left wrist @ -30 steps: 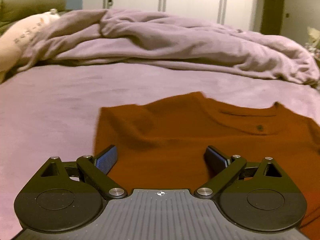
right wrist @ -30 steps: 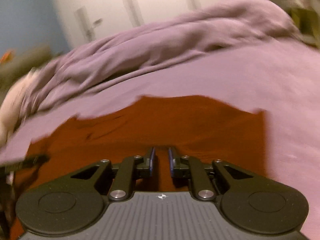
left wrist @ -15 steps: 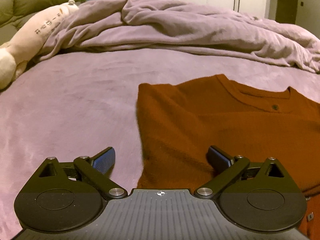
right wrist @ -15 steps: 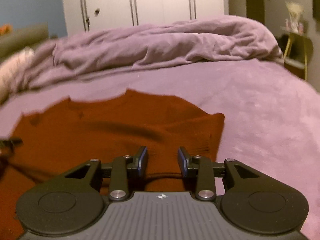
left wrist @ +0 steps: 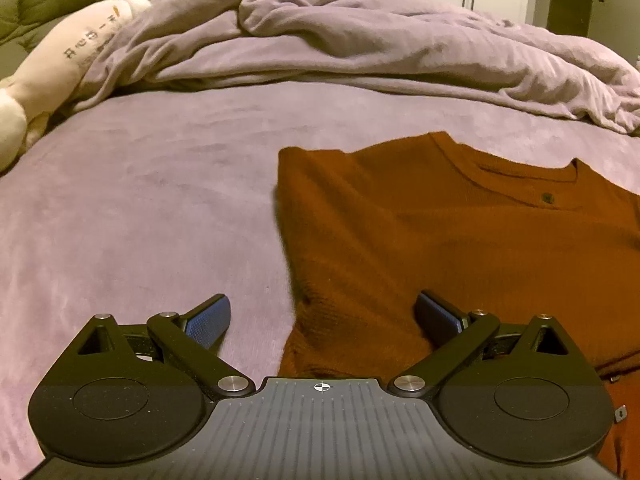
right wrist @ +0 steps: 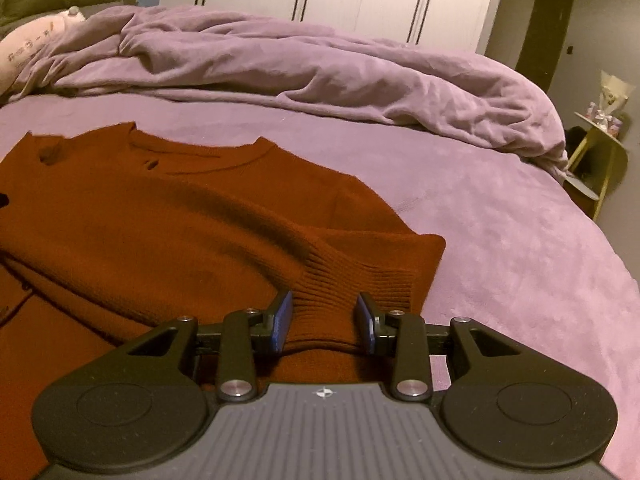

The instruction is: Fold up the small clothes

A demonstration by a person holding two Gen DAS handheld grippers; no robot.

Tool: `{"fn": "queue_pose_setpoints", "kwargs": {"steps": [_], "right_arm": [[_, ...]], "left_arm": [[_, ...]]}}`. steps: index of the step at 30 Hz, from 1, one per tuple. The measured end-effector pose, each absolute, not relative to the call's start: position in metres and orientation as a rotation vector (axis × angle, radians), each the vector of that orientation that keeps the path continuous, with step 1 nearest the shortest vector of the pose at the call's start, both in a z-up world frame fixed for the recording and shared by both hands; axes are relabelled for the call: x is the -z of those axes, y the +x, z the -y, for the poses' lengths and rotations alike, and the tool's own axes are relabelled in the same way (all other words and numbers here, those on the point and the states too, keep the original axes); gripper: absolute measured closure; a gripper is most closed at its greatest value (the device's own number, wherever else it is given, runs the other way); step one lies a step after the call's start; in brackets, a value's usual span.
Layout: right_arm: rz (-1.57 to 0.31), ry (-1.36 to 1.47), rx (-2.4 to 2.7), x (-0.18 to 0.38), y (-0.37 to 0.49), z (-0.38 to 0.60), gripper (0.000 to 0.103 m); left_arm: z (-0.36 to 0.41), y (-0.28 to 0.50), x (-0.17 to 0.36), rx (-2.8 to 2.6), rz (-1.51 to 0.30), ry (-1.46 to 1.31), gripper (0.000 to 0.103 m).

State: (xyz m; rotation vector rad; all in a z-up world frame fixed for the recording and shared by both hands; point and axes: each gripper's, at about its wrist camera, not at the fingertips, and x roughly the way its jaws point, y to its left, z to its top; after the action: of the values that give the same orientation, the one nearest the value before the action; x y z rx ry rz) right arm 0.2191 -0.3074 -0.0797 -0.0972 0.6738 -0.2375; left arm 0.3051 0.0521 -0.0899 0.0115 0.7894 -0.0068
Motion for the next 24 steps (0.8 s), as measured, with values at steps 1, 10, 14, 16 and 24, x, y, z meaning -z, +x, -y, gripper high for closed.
{"fn": "queue_pose_setpoints", "kwargs": {"steps": [1, 10, 14, 16, 24], "right_arm": [[-0.679, -0.098, 0.234, 0.079, 0.22, 0.308, 0.068], [-0.708, 0.11, 0.216, 0.048, 0.164, 0.316, 0.067], [-0.739, 0.282, 0.174, 0.047, 0.083, 0.316, 0.067], [-0.768, 0.346, 0.171, 0.053, 0.042, 0.314, 0.067], [-0.888, 0.506, 0.13, 0.081, -0.039, 0.299, 0.067]], "left_arm": [[-0.052, 0.304, 0.089, 0.005, -0.794, 0.014, 0.001], [-0.07, 0.223, 0.06, 0.036, -0.793, 0.087, 0.002], [-0.094, 0.152, 0.062, 0.067, -0.868, 0.05, 0.002], [-0.103, 0.12, 0.068, 0.073, -0.928, 0.051, 0.002], [-0.126, 0.067, 0.085, 0.087, -1.031, -0.067, 0.005]]}}
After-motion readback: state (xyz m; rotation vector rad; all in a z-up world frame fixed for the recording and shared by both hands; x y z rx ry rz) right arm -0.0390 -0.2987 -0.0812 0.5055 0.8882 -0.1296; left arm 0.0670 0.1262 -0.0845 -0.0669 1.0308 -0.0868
